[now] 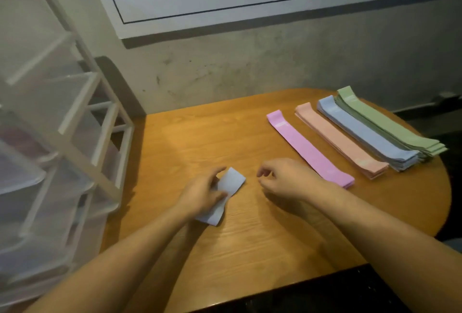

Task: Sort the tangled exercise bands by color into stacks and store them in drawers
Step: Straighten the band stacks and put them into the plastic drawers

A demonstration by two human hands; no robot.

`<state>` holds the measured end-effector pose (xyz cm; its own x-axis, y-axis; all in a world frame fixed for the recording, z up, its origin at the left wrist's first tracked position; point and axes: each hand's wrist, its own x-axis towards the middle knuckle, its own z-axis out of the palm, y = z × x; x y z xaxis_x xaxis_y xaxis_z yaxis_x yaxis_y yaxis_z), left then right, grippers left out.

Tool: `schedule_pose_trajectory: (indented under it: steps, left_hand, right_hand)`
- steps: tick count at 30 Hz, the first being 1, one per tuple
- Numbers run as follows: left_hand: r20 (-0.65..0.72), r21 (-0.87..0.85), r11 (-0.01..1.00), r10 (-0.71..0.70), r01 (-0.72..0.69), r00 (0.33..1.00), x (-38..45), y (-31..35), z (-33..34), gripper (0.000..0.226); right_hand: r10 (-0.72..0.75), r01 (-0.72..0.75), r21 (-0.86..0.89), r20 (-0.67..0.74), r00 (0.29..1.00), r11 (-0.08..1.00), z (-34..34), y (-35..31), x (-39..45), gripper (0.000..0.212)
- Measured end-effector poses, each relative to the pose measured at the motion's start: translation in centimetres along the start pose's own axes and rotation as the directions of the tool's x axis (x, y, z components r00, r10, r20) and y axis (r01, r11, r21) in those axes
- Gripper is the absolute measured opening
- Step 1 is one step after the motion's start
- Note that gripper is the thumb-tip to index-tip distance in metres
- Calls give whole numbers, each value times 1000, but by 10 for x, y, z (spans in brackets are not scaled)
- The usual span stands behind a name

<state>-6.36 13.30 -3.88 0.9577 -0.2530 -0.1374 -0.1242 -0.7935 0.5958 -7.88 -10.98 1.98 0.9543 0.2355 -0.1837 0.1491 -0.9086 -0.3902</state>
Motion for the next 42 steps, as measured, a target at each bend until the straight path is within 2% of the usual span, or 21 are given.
schedule_pose_trajectory:
  steps: [3, 7, 11, 14, 16, 20, 24, 29, 32, 34, 35, 37, 39, 40, 42]
  left_hand:
    - [-78, -223, 975, 6, -23, 997, -7, 1, -7, 55]
    - [-209, -280, 944, 118, -175, 971, -21, 20, -25, 28]
    - [-266, -405, 874, 166, -267, 949, -34, 40, -44, 36]
    - [-238, -522, 805, 180, -282, 954, -43, 50, -55, 44]
    - [-220, -652, 705, 175, -278, 960, -49, 62, -61, 46]
    - [-179, -890, 400, 139, -221, 974, -56, 88, -74, 49]
    - [-173, -943, 265, 134, -203, 976, -58, 102, -84, 45]
    - [-158, -930, 319, 100, -182, 982, -63, 114, -87, 37]
    - [-104, -878, 460, 92, -135, 990, -62, 118, -80, 36]
    - [-107, -793, 590, 108, -150, 988, -59, 121, -74, 38]
    - [-123, -765, 620, 129, -177, 984, -59, 125, -72, 36]
    - [-133, -765, 610, 165, -207, 977, -61, 137, -69, 38]
    - [-128, -788, 577, 188, -215, 974, -64, 152, -70, 50]
    - [-149, -766, 592, 215, -250, 965, -64, 159, -71, 49]
    - [-205, -684, 649, 267, -333, 941, -63, 174, -71, 33]
  right_hand:
    - [12, -14, 134, 21, 1000, 991, 8, -12, -3, 24]
    - [40, -33, 363, -11, 999, 931, 8, -25, -6, 26]
    - [24, -27, 544, 12, 1000, 838, -2, -40, -13, 29]
    - [41, -11, 660, -30, 999, 751, -12, -48, -19, 39]
    - [3, 20, 712, -31, 1000, 701, -19, -52, -21, 43]
    - [-113, 75, 749, 0, 994, 659, -34, -58, -29, 37]
    - [-137, 55, 809, 33, 990, 585, -46, -58, -38, 28]
    - [-153, 26, 812, 78, 985, 583, -60, -48, -53, 26]
    - [-141, 69, 866, 2, 990, 495, -68, -44, -62, 22]
    - [-120, 126, 890, -81, 989, 438, -74, -42, -67, 17]
    - [-112, 147, 890, -109, 988, 433, -77, -42, -69, 18]
    - [-105, 184, 879, -152, 983, 440, -84, -41, -74, 23]
    - [-97, 220, 864, -198, 975, 453, -90, -39, -77, 23]
    - [-92, 233, 859, -215, 972, 456, -93, -38, -78, 23]
    - [-84, 250, 862, -237, 968, 442, -97, -32, -78, 23]
